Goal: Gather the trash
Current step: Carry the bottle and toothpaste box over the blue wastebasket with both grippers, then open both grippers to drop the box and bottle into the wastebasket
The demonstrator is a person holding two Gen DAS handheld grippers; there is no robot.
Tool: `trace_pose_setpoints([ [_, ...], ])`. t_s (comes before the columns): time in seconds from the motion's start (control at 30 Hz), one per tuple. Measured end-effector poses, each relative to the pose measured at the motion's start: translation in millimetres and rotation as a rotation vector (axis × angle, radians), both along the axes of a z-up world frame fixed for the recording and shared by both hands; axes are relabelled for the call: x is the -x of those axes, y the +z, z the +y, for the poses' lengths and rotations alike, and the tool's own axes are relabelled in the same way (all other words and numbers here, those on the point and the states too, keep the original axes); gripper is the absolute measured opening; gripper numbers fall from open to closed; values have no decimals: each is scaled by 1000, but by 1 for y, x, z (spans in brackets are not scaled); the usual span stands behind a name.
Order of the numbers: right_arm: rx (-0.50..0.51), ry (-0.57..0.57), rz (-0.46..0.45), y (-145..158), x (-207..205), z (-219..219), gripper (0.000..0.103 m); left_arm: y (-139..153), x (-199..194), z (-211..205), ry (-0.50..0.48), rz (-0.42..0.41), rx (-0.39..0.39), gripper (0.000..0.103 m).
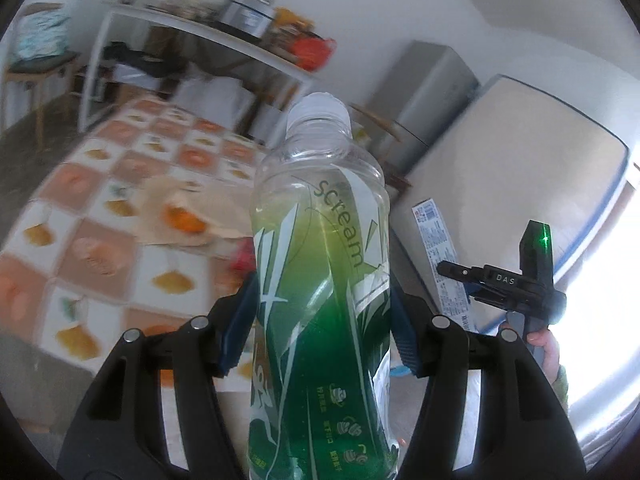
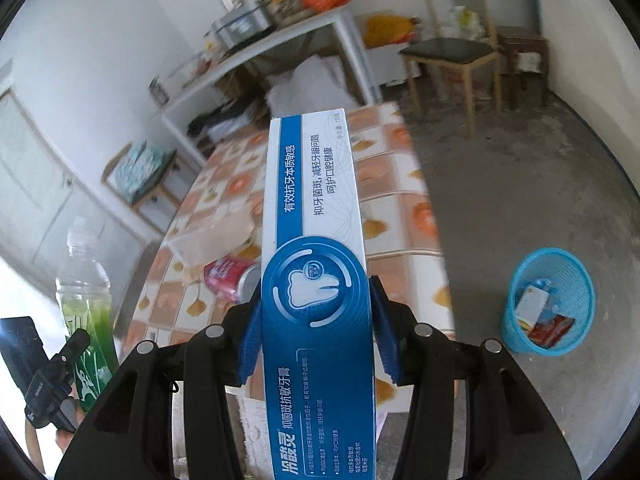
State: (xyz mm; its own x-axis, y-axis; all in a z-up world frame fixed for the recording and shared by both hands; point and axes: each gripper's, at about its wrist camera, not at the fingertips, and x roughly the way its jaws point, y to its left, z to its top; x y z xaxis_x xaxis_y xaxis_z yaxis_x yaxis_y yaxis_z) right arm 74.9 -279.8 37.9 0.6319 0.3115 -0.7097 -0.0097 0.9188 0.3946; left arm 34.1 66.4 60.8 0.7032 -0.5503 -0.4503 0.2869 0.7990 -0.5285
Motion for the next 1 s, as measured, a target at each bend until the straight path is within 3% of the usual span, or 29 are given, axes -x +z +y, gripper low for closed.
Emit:
trace_pose_setpoints([
  [0.23,-22,-228,-1,-6,50,-90,47,8,-44,-100,-276,24,6,58],
  [0.5,-149,-416,115,-73,86,-175,47,-14,-89,-235,-520,161,-29,58],
  [0.8,-307,-506,248,-159,77,-236,47,-83,-135,-360,-634,409,-143,58],
  [1.0,-375,-553,295,-192,46,-274,48,-116,-157,-423,-656,478,-220,58],
])
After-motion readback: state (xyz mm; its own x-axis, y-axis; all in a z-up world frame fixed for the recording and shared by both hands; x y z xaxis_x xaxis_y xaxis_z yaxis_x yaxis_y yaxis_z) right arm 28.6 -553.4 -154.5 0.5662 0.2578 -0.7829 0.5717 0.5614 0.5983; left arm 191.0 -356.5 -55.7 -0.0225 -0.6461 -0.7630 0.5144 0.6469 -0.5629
